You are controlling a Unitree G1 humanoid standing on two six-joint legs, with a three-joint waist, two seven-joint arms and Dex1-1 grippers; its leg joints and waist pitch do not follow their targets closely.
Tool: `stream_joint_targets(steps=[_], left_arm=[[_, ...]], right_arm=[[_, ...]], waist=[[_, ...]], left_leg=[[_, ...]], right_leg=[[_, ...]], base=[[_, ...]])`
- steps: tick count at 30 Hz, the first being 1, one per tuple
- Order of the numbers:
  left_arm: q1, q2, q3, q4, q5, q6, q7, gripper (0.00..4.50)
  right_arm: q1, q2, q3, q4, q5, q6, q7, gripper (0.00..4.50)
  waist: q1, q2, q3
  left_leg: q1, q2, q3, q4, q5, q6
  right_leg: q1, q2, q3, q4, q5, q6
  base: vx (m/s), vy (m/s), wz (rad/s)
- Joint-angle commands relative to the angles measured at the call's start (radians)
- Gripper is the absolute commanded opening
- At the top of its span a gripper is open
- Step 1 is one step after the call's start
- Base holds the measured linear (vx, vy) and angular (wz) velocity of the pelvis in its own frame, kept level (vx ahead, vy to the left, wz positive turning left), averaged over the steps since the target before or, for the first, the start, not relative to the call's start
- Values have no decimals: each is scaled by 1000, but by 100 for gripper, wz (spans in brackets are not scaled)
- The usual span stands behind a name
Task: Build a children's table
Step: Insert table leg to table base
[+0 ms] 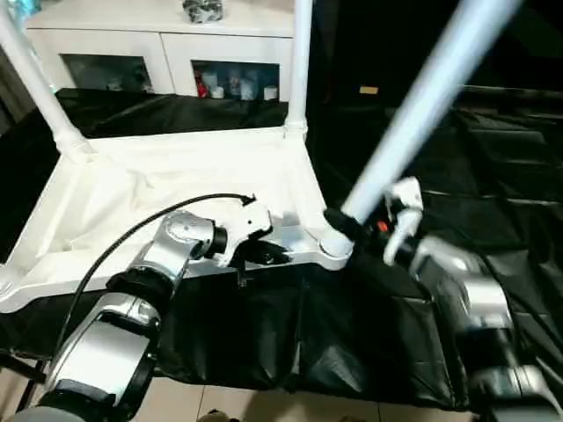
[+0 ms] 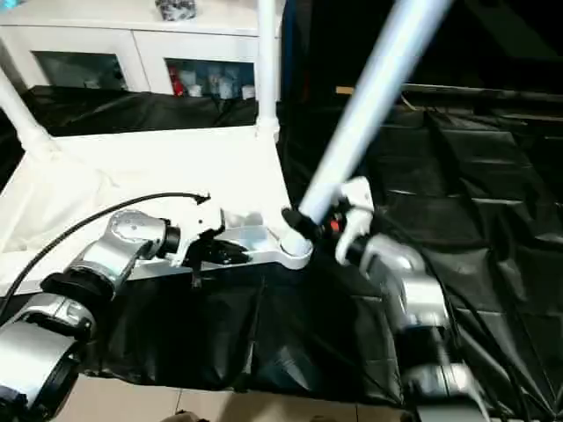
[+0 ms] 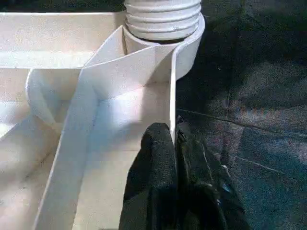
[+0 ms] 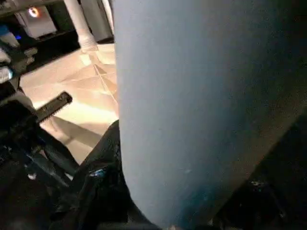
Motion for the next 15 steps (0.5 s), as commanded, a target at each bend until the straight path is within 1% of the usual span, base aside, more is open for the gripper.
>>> stream_joint_targets(steps=[1, 2, 3, 4, 5, 6, 7, 9, 11, 12, 13, 14, 15], left_arm=[[-7, 15, 17, 16, -1, 0, 46, 0], [-7, 15, 17, 16, -1, 0, 46, 0], [-9, 13, 18, 18, -1, 0, 53, 0], [-10, 13, 18, 19, 0, 0, 54, 0], [-10, 13, 18, 19, 0, 0, 54, 0], [-10, 13, 14, 21, 4, -3, 57, 0], [-10, 12, 13, 22, 5, -4, 56, 0], [-10, 12, 13, 22, 7, -4, 56, 0], [-9, 12, 13, 22, 8, -4, 55, 0], [-7, 12, 12, 20, 10, -5, 52, 0], [-6, 12, 12, 19, 11, -5, 51, 0], [-6, 12, 12, 19, 11, -5, 51, 0], [-5, 13, 12, 17, 11, -4, 49, 0]], right_arm=[[41, -23, 29, 18, -82, 13, -47, 190], [41, -23, 29, 17, -83, 13, -48, 190], [43, -23, 39, -4, -101, 22, -72, 190], [42, -26, 51, -11, -119, 17, -85, 190], [42, -26, 51, -11, -119, 17, -85, 190], [41, -28, 67, -23, -137, 24, -97, 190], [35, -27, 78, -26, -145, 31, -102, 190], [32, -26, 87, -29, -150, 35, -104, 190], [26, -26, 101, -32, -155, 44, -98, 190], [11, -26, 129, -20, -161, 60, -73, 190], [6, -28, 141, -16, -163, 67, -63, 190], [6, -28, 141, -16, -163, 67, -63, 190], [0, -29, 153, -6, -163, 75, -46, 190]], waist=[[-1, -8, -62], [0, -9, -62], [-1, -8, -62], [-1, -8, -61], [-1, -9, -61], [-3, -12, -60], [-2, -10, -59], [-4, -10, -57], [-4, -11, -58], [-5, -12, -57], [-8, -16, -57], [-8, -14, -57], [-10, -14, -56]], left_leg=[[11, 45, -17, -82, -169, 25], [12, 45, -17, -83, -176, 23], [14, 45, -17, -83, -184, 21], [13, 45, -18, -84, -183, 20], [12, 45, -18, -84, -184, 18], [12, 44, -17, -85, -189, 17], [13, 44, -18, -86, -191, 16], [12, 44, -19, -87, -203, 14], [13, 44, -19, -87, -209, 14], [11, 45, -20, -88, -206, 14], [11, 45, -20, -89, -207, 15], [11, 45, -20, -89, -208, 15], [13, 46, -20, -89, -215, 13]], right_leg=[[42, -93, 57, -95, -213, -218], [42, -93, 57, -97, -227, -215], [41, -93, 58, -99, -243, -211], [41, -93, 58, -99, -247, -209], [41, -93, 58, -99, -250, -205], [39, -92, 59, -101, -262, -198], [39, -93, 58, -102, -272, -196], [38, -93, 59, -105, -303, -187], [37, -94, 59, -106, -312, -185], [38, -93, 59, -106, -313, -184], [38, -92, 58, -106, -311, -185], [38, -93, 58, -104, -309, -186], [35, -93, 59, -106, -309, -188]], base=[[0, 0, 0], [0, 0, 0], [0, 0, 0], [0, 0, 0], [0, 0, 0], [0, 0, 0], [0, 0, 0], [0, 0, 0], [0, 0, 0], [0, 0, 0], [0, 0, 0], [0, 0, 0], [0, 0, 0]])
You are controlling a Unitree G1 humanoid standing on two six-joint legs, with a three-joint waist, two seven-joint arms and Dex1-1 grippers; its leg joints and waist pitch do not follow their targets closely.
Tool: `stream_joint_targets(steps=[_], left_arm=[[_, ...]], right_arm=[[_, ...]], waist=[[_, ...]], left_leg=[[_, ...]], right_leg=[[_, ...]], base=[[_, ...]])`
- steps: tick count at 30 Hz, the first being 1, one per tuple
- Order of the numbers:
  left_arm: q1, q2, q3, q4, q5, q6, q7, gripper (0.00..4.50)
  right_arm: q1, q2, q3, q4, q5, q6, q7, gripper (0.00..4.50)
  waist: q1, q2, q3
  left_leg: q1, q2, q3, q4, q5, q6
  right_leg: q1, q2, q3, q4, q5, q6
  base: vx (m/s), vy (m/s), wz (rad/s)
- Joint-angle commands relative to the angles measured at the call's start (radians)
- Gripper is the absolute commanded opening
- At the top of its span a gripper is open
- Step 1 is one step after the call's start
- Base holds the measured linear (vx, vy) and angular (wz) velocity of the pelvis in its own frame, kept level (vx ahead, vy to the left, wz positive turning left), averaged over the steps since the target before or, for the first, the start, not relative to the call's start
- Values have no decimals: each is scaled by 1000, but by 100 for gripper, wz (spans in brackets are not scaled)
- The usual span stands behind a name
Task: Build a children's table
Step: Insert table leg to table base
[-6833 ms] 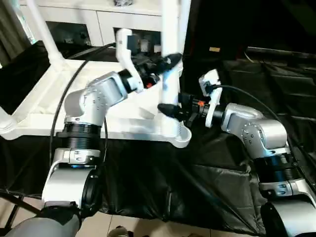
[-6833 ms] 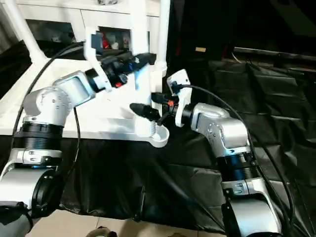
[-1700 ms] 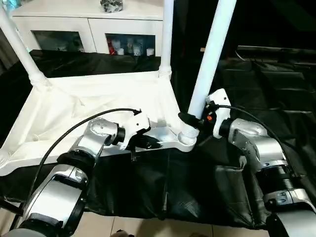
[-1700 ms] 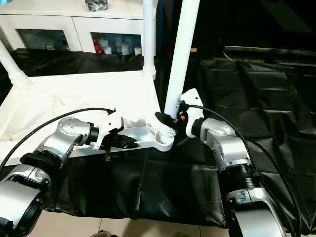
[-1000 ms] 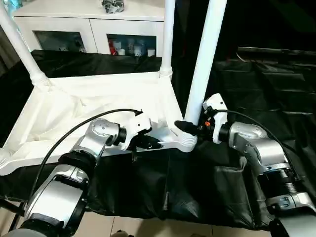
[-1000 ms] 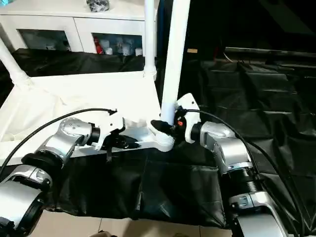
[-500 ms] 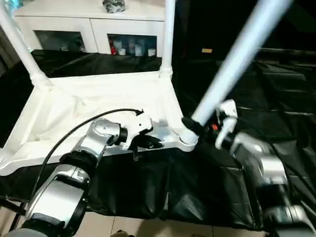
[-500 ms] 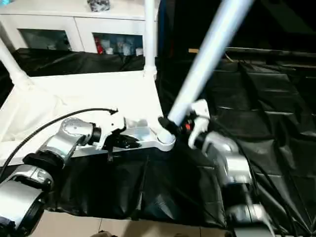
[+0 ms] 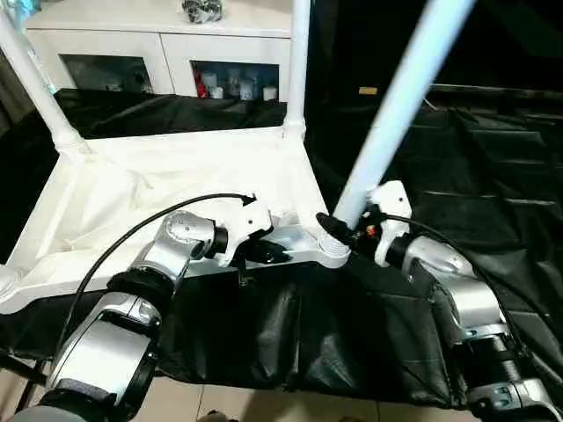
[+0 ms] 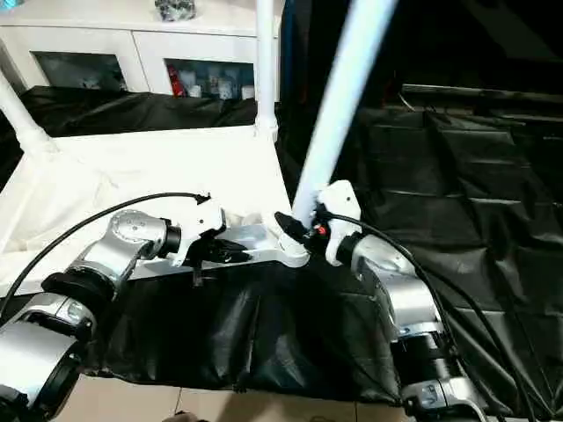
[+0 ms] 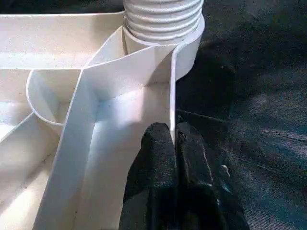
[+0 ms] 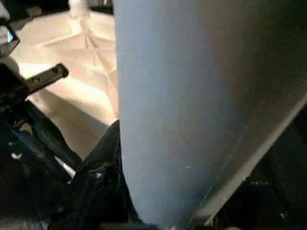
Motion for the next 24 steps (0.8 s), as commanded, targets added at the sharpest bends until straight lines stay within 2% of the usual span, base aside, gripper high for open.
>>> stream_joint_targets(steps=[1, 4, 8, 10, 11, 12, 16, 20, 22, 24], left_arm=[[-2, 11, 12, 6, 6, 0, 29, 0], [-1, 14, 11, 5, 4, -1, 25, 0], [3, 22, 10, -1, -1, -7, 1, 0], [3, 25, 11, -7, -10, -12, -28, 0], [3, 29, 11, -16, -22, -12, -68, 0], [0, 33, 9, -20, -28, -20, -104, 0], [-2, 44, 2, -30, -34, -21, -163, 0], [-23, 67, -13, -9, -17, -31, -211, 0], [-28, 72, -15, -3, -12, -31, -218, 0], [-42, 88, -19, 13, 2, -35, -236, 0]], right_arm=[[24, -13, 48, 70, -33, 59, 32, 190], [17, -11, 58, 92, -27, 61, 63, 189], [9, -30, 85, 127, -17, 48, 146, 189], [12, -36, 87, 129, 2, 47, 188, 189], [18, -48, 95, 132, 12, 32, 240, 189], [22, -60, 107, 137, 15, 18, 285, 189], [28, -73, 115, 145, 21, 0, 337, 189], [34, -94, 140, 155, 14, -31, 413, 189], [35, -98, 150, 157, 8, -40, 430, 189], [44, -111, 183, 146, -4, -68, 483, 189]], waist=[[-2, -13, -55], [-3, -12, -56], [-5, -17, -59], [-4, -19, -61], [-2, -18, -63], [0, -18, -66], [5, -15, -69], [10, -8, -69], [12, -9, -70], [15, -7, -70]], left_leg=[[11, 46, -20, -86, -216, 14], [10, 47, -20, -86, -212, 18], [11, 47, -19, -85, -208, 21], [10, 46, -18, -83, -188, 31], [10, 47, -17, -82, -179, 34], [7, 47, -16, -81, -152, 46], [9, 53, -16, -81, -125, 59], [12, 56, -15, -83, -142, 56], [14, 57, -15, -84, -150, 51], [15, 57, -14, -84, -158, 48]], right_leg=[[35, -94, 59, -103, -310, -188], [35, -95, 60, -103, -296, -192], [37, -95, 59, -101, -275, -200], [40, -95, 59, -98, -236, -209], [42, -96, 59, -96, -222, -213], [46, -95, 58, -92, -168, -225], [47, -94, 54, -81, -78, -255], [47, -93, 52, -78, -56, -273], [48, -94, 53, -77, -45, -278], [48, -94, 53, -78, -42, -281]], base=[[0, 0, 0], [0, 0, 0], [0, 0, 0], [0, 0, 0], [0, 0, 0], [0, 0, 0], [0, 0, 0], [0, 0, 0], [0, 0, 0], [0, 0, 0]])
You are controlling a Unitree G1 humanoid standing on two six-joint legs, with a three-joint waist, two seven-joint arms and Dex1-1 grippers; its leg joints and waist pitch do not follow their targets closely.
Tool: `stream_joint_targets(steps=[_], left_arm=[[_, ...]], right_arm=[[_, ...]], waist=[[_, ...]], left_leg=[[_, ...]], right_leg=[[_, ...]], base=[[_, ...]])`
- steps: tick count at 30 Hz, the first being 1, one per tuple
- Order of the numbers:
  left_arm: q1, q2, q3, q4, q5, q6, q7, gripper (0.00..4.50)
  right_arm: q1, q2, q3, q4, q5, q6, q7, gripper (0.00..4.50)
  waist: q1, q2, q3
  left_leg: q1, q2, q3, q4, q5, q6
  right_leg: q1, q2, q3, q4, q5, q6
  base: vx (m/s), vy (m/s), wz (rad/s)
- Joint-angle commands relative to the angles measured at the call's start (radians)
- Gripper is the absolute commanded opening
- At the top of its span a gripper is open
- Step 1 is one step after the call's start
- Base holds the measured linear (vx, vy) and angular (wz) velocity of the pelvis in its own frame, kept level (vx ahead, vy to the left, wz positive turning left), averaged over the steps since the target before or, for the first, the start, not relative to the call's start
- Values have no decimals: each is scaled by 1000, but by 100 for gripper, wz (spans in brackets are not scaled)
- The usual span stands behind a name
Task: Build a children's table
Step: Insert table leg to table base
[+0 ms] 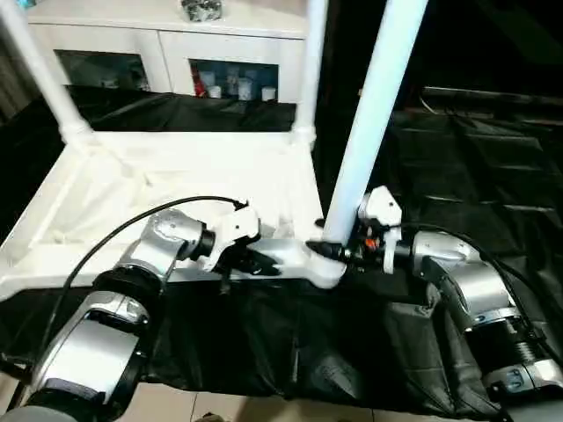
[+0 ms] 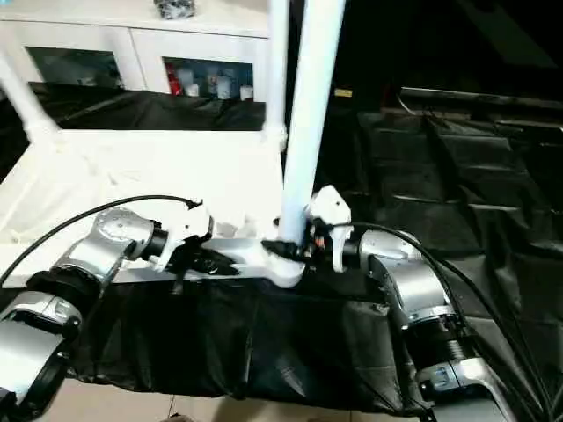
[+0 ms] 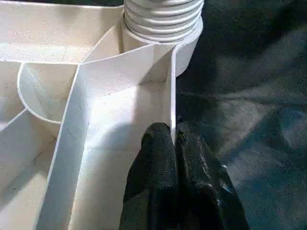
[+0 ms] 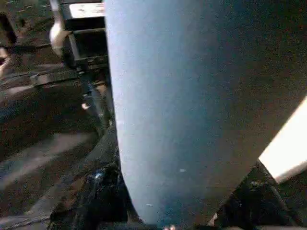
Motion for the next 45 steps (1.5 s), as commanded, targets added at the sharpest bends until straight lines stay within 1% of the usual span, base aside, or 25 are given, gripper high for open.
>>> stream_joint_targets(steps=[1, 8, 10, 11, 12, 14, 15, 16, 17, 19, 20, 21, 23, 26, 27, 29, 31, 34, 36, 37, 40, 41, 43, 44, 45], left_arm=[[-40, 25, 1, 11, 15, -6, -11, 0], [-48, 32, 8, 22, 14, -4, -21, 0], [-58, 17, 25, 24, -1, 23, 14, 0], [-62, 10, 30, 26, -2, 33, 37, 0], [-73, -5, 36, 34, 7, 55, 111, 0], [-75, -8, 36, 36, 9, 58, 123, 0], [-87, -30, 48, 38, 11, 95, 199, 0], [-92, -44, 55, 38, 9, 116, 231, 0], [-97, -58, 62, 34, 8, 138, 264, 0], [-108, -98, 72, 19, 13, 202, 361, 0], [-108, -98, 72, 19, 13, 202, 361, 0], [-112, -149, 89, -5, 9, 272, 460, 0], [-107, -178, 87, -22, 13, 291, 496, 0], [-88, -219, 76, -45, 16, 299, 522, 0], [-88, -219, 76, -45, 16, 299, 522, 0], [-75, -227, 58, -49, 27, 290, 520, 0], [-64, -232, 54, -60, 26, 309, 523, 0], [-54, -230, 49, -81, 31, 321, 528, 0], [-55, -229, 50, -83, 30, 322, 525, 0], [-54, -227, 49, -87, 29, 322, 527, 0], [-54, -221, 48, -91, 27, 317, 520, 0], [-53, -213, 48, -91, 25, 301, 506, 0], [-48, -199, 48, -95, 23, 261, 487, 0], [-46, -193, 48, -97, 20, 246, 478, 0], [-40, -185, 48, -106, 15, 227, 463, 0]], right_arm=[[73, -11, 111, 64, -44, 31, 76, 189], [76, -1, 120, 61, -49, 15, 93, 189], [51, 30, 78, 115, -62, -1, 5, 189], [41, 41, 60, 135, -64, -6, -32, 189], [14, 69, 14, 186, -68, -14, -127, 189], [10, 73, 9, 192, -68, -15, -139, 189], [-14, 95, -30, 233, -72, -13, -234, 189], [-24, 104, -48, 251, -73, -11, -275, 189], [-36, 114, -65, 273, -75, -12, -325, 189], [-64, 141, -100, 330, -78, -17, -437, 189], [-64, 141, -100, 330, -78, -17, -437, 189], [-92, 161, -116, 394, -89, -23, -532, 189], [-108, 180, -132, 427, -76, -9, -565, 189], [-128, 206, -139, 470, -73, -6, -589, 189], [-128, 206, -139, 470, -73, -6, -589, 189], [-134, 220, -134, 483, -78, -3, -588, 189], [-146, 237, -134, 502, -83, 1, -594, 189], [-167, 248, -123, 539, -97, -15, -587, 189], [-170, 250, -129, 543, -96, -24, -591, 189], [-174, 251, -135, 549, -94, -34, -587, 245], [-182, 249, -144, 551, -90, -53, -576, 261], [-183, 243, -148, 542, -82, -64, -553, 270], [-184, 233, -154, 528, -70, -77, -511, 305], [-183, 228, -156, 519, -64, -78, -493, 305], [-182, 222, -156, 511, -63, -87, -471, 307]], waist=[[4, 9, -58], [6, 11, -56], [5, 9, -56], [2, 10, -53], [-3, 10, -48], [-6, 9, -45], [-7, 4, -44], [-10, 8, -43], [-12, 8, -44], [-18, 4, -46], [-18, 4, -47], [-21, 4, -48], [-19, 2, -51], [-15, 3, -56], [-14, 3, -58], [-14, 3, -60], [-16, 3, -56], [-20, 6, -48], [-24, 4, -47], [-23, 5, -48], [-23, 6, -50], [-24, 4, -52], [-22, 9, -56], [-22, 8, -57], [-22, 5, -61]], left_leg=[[14, 55, -16, -76, -167, 46], [17, 57, -18, -82, -202, 24], [18, 56, -18, -83, -208, 19], [18, 53, -18, -84, -223, 14], [20, 53, -20, -87, -249, -1], [28, 50, -22, -87, -294, -16], [26, 49, -24, -87, -291, -16], [27, 51, -26, -89, -296, -25], [28, 51, -27, -90, -300, -26], [25, 51, -27, -91, -285, -30], [26, 49, -26, -90, -281, -27], [25, 49, -23, -87, -261, -19], [23, 46, -22, -85, -241, -7], [18, 45, -18, -79, -180, 24], [13, 46, -19, -79, -151, 34], [14, 47, -18, -77, -126, 53], [15, 47, -17, -80, -151, 53], [21, 47, -19, -86, -240, 24], [23, 47, -21, -88, -266, 12], [24, 48, -22, -89, -267, 9], [21, 49, -21, -88, -248, 11], [19, 49, -21, -87, -236, 13], [15, 49, -20, -84, -189, 30], [14, 48, -19, -84, -181, 37], [10, 47, -18, -79, -150, 51]], right_leg=[[46, -95, 55, -69, -49, -281], [45, -96, 56, -73, -107, -275], [43, -97, 56, -74, -116, -274], [43, -97, 56, -77, -147, -272], [39, -99, 56, -82, -208, -263], [36, -102, 57, -94, -302, -244], [38, -104, 57, -99, -359, -221], [34, -103, 56, -102, -392, -210], [33, -101, 56, -103, -397, -205], [34, -98, 55, -100, -351, -210], [34, -97, 55, -99, -338, -214], [34, -97, 56, -97, -298, -227], [38, -96, 56, -97, -270, -229], [43, -95, 56, -89, -165, -253], [48, -95, 56, -82, -113, -260], [50, -93, 54, -75, -43, -273], [48, -94, 54, -80, -68, -277], [42, -96, 54, -94, -228, -254], [40, -95, 55, -100, -283, -234], [38, -95, 56, -101, -283, -228], [37, -98, 58, -98, -240, -239], [41, -96, 57, -94, -221, -240], [45, -94, 57, -84, -129, -256], [46, -93, 56, -84, -108, -259], [51, -94, 57, -77, -51, -270]], base=[[0, 0, 0], [0, 0, 0], [0, 0, 0], [0, 0, 0], [0, 0, 0], [0, 0, 0], [0, 0, 0], [0, 0, 0], [0, 0, 0], [0, 0, 0], [0, 0, 0], [0, 0, 0], [0, 0, 0], [0, 0, 0], [0, 0, 0], [0, 0, 0], [0, 0, 0], [0, 0, 0], [0, 0, 0], [0, 0, 0], [0, 0, 0], [0, 0, 0], [0, 0, 0], [0, 0, 0], [0, 0, 0]])
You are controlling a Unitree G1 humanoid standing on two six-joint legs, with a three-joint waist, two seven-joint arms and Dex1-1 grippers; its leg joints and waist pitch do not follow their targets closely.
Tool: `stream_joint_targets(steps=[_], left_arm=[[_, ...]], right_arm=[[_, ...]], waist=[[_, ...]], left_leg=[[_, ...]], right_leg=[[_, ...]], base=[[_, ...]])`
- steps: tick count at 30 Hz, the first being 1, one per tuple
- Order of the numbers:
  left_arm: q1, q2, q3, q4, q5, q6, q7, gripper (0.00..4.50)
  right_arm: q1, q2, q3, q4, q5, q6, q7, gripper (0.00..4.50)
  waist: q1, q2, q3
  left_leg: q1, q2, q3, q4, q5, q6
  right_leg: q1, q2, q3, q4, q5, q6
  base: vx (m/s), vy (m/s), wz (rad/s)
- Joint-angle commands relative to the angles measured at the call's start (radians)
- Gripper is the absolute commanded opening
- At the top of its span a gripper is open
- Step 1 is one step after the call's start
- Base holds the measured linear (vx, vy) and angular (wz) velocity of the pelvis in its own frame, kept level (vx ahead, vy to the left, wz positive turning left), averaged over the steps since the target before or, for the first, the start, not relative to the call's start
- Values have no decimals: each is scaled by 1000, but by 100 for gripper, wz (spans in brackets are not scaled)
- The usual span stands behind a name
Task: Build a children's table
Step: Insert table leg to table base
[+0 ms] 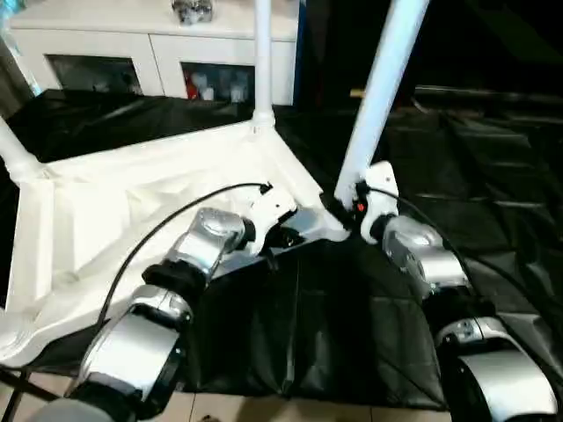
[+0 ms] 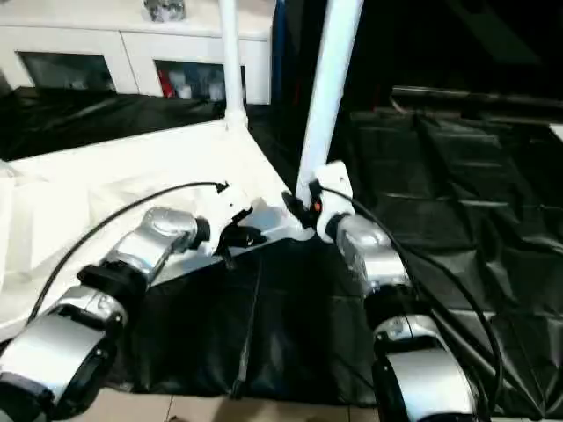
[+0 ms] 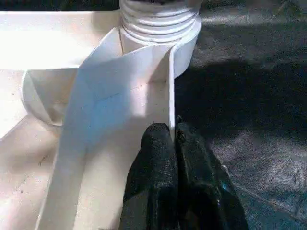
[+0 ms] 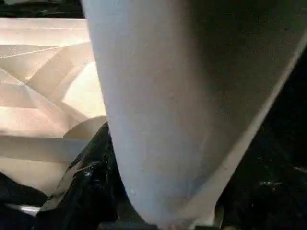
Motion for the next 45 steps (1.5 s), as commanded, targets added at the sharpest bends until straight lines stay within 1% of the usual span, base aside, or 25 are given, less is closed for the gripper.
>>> stream_joint_targets(steps=[1, 2, 4, 6, 9, 11, 12, 14, 18, 19, 21, 24, 26, 30, 32, 33, 34, 35, 36, 37, 39, 40, 41, 43, 45], left_arm=[[1, 5, 7, -57, -25, -65, -35, 0], [6, 14, 7, -65, -30, -70, -56, 0], [15, 30, 1, -77, -39, -98, -103, 0], [34, 72, -22, -94, -42, -147, -206, 0], [43, 99, -33, -93, -41, -176, -265, 0], [44, 115, -35, -82, -40, -189, -296, 0], [45, 129, -39, -73, -41, -210, -328, 0], [46, 139, -42, -67, -42, -223, -355, 0], [51, 163, -43, -66, -52, -236, -432, 0], [52, 167, -45, -67, -53, -238, -443, 0], [57, 179, -59, -60, -43, -259, -460, 0], [57, 181, -60, -50, -39, -269, -470, 0], [56, 181, -58, -47, -40, -270, -474, 0], [55, 180, -54, -40, -36, -269, -461, 0], [47, 166, -42, -26, -35, -242, -416, 0], [35, 149, -37, -8, -22, -215, -348, 0], [35, 149, -37, -8, -22, -215, -348, 0], [29, 143, -38, 1, -14, -208, -321, 0], [10, 99, -26, 25, -3, -154, -203, 0], [10, 99, -26, 25, -3, -154, -203, 0], [-6, 57, -18, 38, 6, -104, -103, 0], [-6, 57, -18, 38, 6, -104, -103, 0], [-16, 14, -5, 43, 2, -61, -27, 0], [-26, -48, 11, 45, -8, -17, 62, 0], [-24, -75, 3, 44, -1, -25, 89, 0]], right_arm=[[41, 8, 39, 33, -2, 32, 81, 313], [46, -3, 46, 18, -4, 29, 105, 313], [52, -22, 57, -4, -6, 21, 144, 347], [70, -67, 87, -52, -7, 10, 251, 347], [84, -104, 111, -83, -17, -5, 330, 347], [98, -129, 125, -109, -14, -14, 390, 347], [108, -147, 132, -131, -5, -10, 440, 347], [115, -160, 136, -146, 3, -7, 478, 347], [132, -187, 135, -203, 55, 25, 589, 347], [136, -193, 140, -214, 61, 29, 608, 320], [148, -210, 164, -236, 63, 42, 660, 313], [157, -213, 171, -244, 63, 50, 680, 295], [164, -209, 175, -249, 61, 54, 688, 283], [174, -200, 175, -255, 54, 57, 683, 279], [177, -174, 164, -244, 47, 66, 618, 278], [174, -146, 153, -217, 24, 60, 513, 278], [174, -146, 153, -217, 24, 60, 513, 278], [172, -135, 149, -204, 9, 53, 467, 278], [156, -85, 121, -141, -28, 54, 279, 277], [156, -85, 121, -141, -28, 54, 279, 277], [139, -35, 82, -86, -36, 67, 117, 277], [139, -35, 82, -86, -36, 67, 117, 277], [119, 2, 59, -38, -45, 62, -10, 277], [90, 55, 35, 26, -43, 49, -133, 276], [73, 85, 28, 56, -40, 41, -189, 276]], waist=[[1, 5, -64], [3, 7, -64], [4, 5, -65], [11, 5, -67], [16, 8, -66], [22, 8, -65], [23, 4, -65], [29, 7, -67], [37, 5, -73], [37, 4, -74], [43, 6, -77], [50, 5, -75], [55, 5, -74], [54, 5, -73], [54, 4, -73], [53, 5, -73], [52, -1, -71], [51, 1, -68], [46, -3, -66], [40, -1, -58], [33, -2, -53], [30, -1, -52], [28, -3, -54], [16, 2, -53], [17, 4, -57]], left_leg=[[3, 50, -19, -71, -126, 68], [4, 49, -20, -69, -121, 72], [2, 50, -18, -67, -107, 89], [-1, 51, -15, -63, -85, 101], [0, 53, -12, -61, -83, 116], [2, 55, -11, -61, -100, 109], [2, 54, -10, -61, -102, 108], [1, 57, -12, -61, -85, 109], [-1, 56, -10, -54, -30, 136], [-1, 54, -10, -53, -27, 141], [-3, 55, -11, -48, -4, 156], [-2, 56, -9, -49, -24, 153], [0, 58, -10, -51, -40, 133], [-1, 56, -10, -52, -53, 112], [-1, 56, -10, -52, -53, 110], [-1, 55, -9, -52, -50, 107], [-1, 55, -9, -53, -53, 102], [1, 53, -10, -55, -74, 87], [2, 51, -10, -58, -100, 67], [6, 50, -10, -62, -137, 40], [10, 46, -13, -66, -189, 12], [15, 47, -13, -67, -203, 4], [16, 44, -14, -66, -206, 2], [16, 46, -16, -70, -212, -12], [13, 45, -16, -70, -196, 2]], right_leg=[[50, -94, 56, -66, -10, -276], [50, -94, 55, -64, 1, -280], [52, -95, 54, -63, 21, -289], [54, -92, 52, -58, 45, -299], [47, -90, 50, -53, 64, -297], [46, -92, 50, -57, 27, -292], [46, -91, 51, -58, 21, -291], [47, -92, 51, -52, 38, -288], [46, -91, 50, -39, 136, -304], [47, -90, 49, -39, 144, -304], [45, -90, 48, -33, 179, -304], [42, -91, 48, -36, 147, -301], [41, -91, 48, -39, 105, -295], [41, -91, 48, -40, 83, -292], [41, -91, 49, -40, 81, -291], [40, -91, 49, -40, 81, -290], [39, -92, 49, -42, 71, -288], [38, -93, 49, -48, 21, -281], [39, -94, 51, -54, -35, -268], [32, -94, 52, -64, -114, -259], [35, -97, 54, -79, -260, -226], [31, -97, 55, -83, -290, -219], [32, -95, 56, -88, -314, -204], [29, -92, 55, -87, -304, -210], [34, -92, 55, -86, -259, -211]], base=[[0, 0, 0], [0, 0, 0], [0, 0, 0], [0, 0, 0], [0, 0, 0], [0, 0, 0], [0, 0, 0], [0, 0, 0], [0, 0, 0], [0, 0, 0], [0, 0, 0], [0, 0, 0], [0, 0, 0], [0, 0, 0], [0, 0, 0], [0, 0, 0], [0, 0, 0], [0, 0, 0], [0, 0, 0], [0, 0, 0], [0, 0, 0], [0, 0, 0], [0, 0, 0], [0, 0, 0], [0, 0, 0]])
